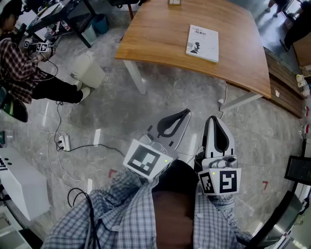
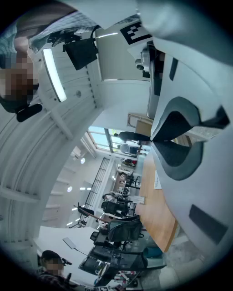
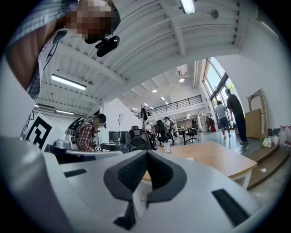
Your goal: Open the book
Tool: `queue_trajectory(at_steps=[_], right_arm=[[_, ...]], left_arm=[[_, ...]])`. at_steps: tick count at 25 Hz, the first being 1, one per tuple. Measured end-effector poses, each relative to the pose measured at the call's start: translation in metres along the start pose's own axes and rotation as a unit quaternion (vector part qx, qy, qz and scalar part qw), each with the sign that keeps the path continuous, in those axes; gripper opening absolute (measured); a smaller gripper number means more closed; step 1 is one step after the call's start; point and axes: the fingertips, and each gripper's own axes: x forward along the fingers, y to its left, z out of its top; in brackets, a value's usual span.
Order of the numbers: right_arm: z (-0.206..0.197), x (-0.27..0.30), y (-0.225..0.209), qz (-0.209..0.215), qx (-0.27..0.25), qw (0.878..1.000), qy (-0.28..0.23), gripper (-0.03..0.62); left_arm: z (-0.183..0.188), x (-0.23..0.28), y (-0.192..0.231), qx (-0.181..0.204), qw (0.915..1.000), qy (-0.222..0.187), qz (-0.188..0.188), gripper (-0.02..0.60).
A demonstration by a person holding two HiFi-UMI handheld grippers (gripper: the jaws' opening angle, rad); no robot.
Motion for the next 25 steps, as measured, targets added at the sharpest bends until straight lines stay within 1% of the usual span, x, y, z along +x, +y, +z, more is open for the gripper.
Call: queue_trajectory(at_steps=[4,8,13,19,23,25], right_arm=[[-0.0016,0.0047,0.0000,-0.001,0.001,1.000,0.001,0.018],[-0.0007,0.0050,0.0014,-0.002,0.000,1.000,0.001,0.018],[-0.0013,0.0055,0.0017,-0.001,0.002,1.000,0.002,0.018],[-0.0004,0.0057,0.0022,0.001,0.011,1.000,0.003,0.018],[-0.0002,0.0028,0.0050,0.004,0.000,1.000,0.001,0.018],[-0.0007,0.0015,0.0027,0.004,0.012,1.000,-0.001,0.018]], left_arm=[[-0.0001,0.0022,0.0037,0.000,1.0000,-0.002,-0.002,0.008],[-0.0029,0.0002,0.0059,0.005,0.9999,0.010,-0.001,0.008],[-0.0004,0.0008,0.0046,-0.001,1.0000,0.001,-0.003,0.008],[-0.0055,-0.0022,0.0059,0.000,0.9999,0.014,-0.001,0.008],[-0.0051,-0.0037,0.0044,0.003,1.0000,0.009,0.001,0.008],[-0.0055,-0.0030,0.0022,0.004,1.0000,0.009,0.002,0.008]])
